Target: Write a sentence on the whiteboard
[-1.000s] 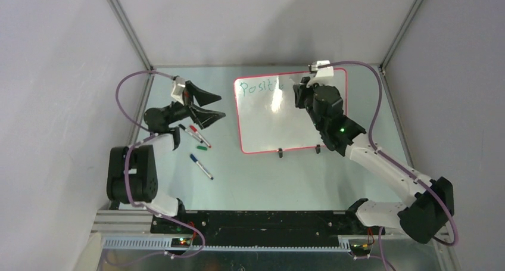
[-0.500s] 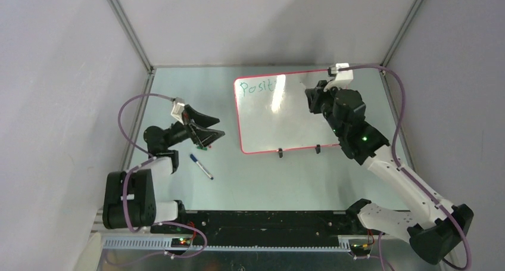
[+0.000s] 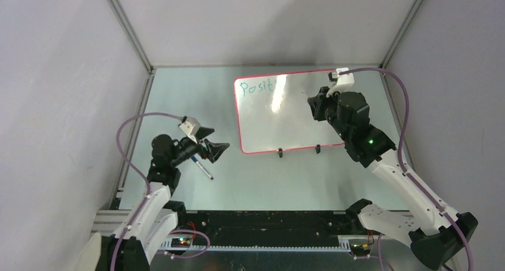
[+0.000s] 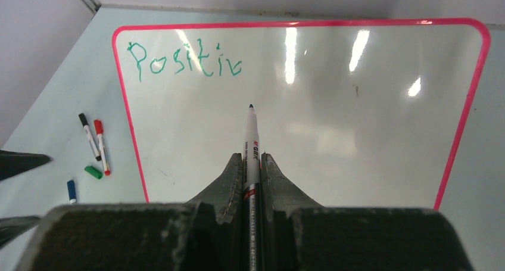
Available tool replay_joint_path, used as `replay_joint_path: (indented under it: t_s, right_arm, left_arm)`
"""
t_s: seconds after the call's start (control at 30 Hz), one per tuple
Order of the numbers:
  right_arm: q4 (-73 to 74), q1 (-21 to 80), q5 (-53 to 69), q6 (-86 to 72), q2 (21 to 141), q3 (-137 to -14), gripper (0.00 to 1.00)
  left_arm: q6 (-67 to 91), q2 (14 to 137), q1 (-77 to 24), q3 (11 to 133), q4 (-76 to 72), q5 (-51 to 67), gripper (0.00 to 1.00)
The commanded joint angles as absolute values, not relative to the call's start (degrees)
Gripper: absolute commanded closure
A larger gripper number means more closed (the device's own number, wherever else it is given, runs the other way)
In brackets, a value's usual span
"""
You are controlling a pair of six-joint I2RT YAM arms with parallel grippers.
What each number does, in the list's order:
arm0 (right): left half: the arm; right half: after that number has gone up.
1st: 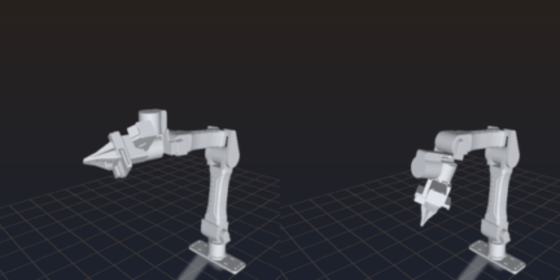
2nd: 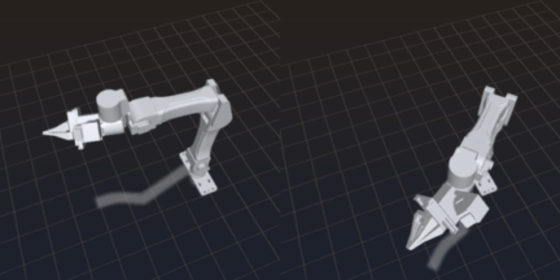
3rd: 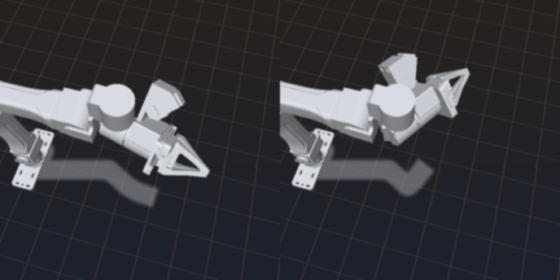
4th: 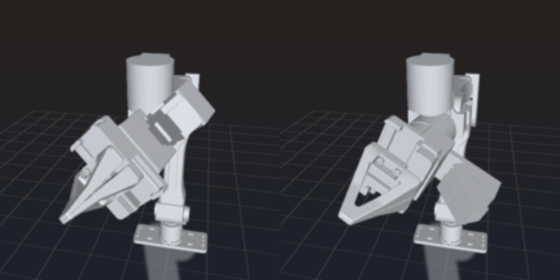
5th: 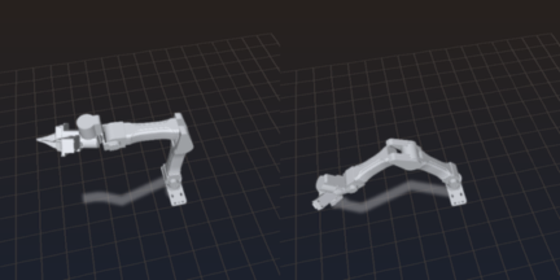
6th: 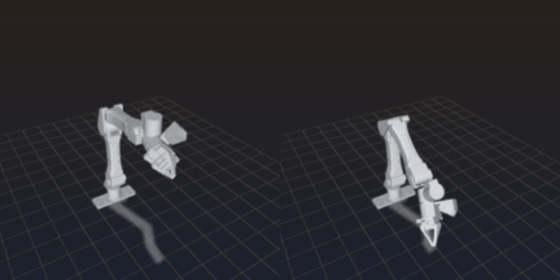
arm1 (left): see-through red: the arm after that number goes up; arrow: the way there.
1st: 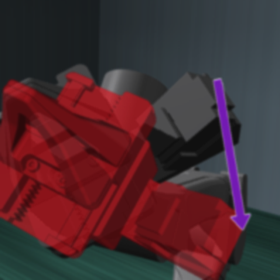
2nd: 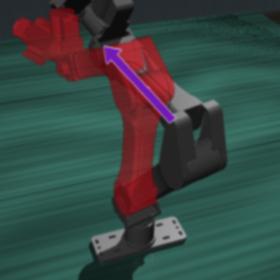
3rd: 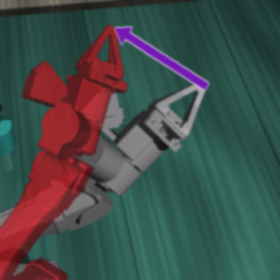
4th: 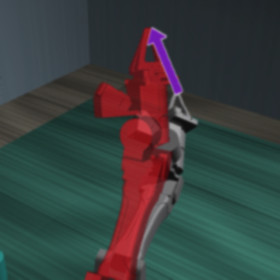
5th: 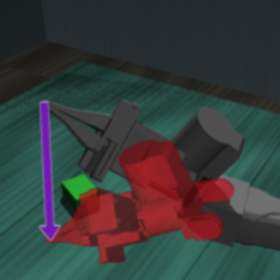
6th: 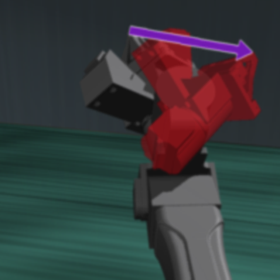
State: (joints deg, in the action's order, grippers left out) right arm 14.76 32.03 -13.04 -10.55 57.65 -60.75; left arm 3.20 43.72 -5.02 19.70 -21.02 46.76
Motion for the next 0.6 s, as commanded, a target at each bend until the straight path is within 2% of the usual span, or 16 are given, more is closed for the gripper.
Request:
replay_joint_path:
  t_s: [0.0,0.03,0.13,0.23,0.37,0.57]
  right_arm:
    - [16.1,32.0,-11.1,-11.4,55.5,-61.3,1.0]
    - [16.3,32.0,-11.2,-11.4,54.9,-61.2,1.0]
    - [17.0,32.0,-11.9,-10.6,54.5,-61.2,1.0]
    - [17.2,31.8,-12.2,-10.3,55.2,-61.2,1.0]
    - [15.9,28.4,-7.6,-11.8,56.2,-60.9,1.0]
    - [10.4,20.9,1.4,-17.3,55.5,-57.8,1.0]
  left_arm:
    - [16.8,42.9,-5.1,13.0,-26.2,28.9,0.01]
    - [21.7,41.0,-5.1,13.0,-23.9,21.0,0.02]
    - [20.7,37.6,-5.1,13.9,-14.6,15.6,0.01]
    - [21.5,34.2,-5.0,13.0,-14.8,11.8,0.01]
    - [34.4,33.9,-3.4,8.4,-12.9,-3.9,0.02]
    - [35.1,41.6,1.5,9.0,-21.2,4.9,0.01]
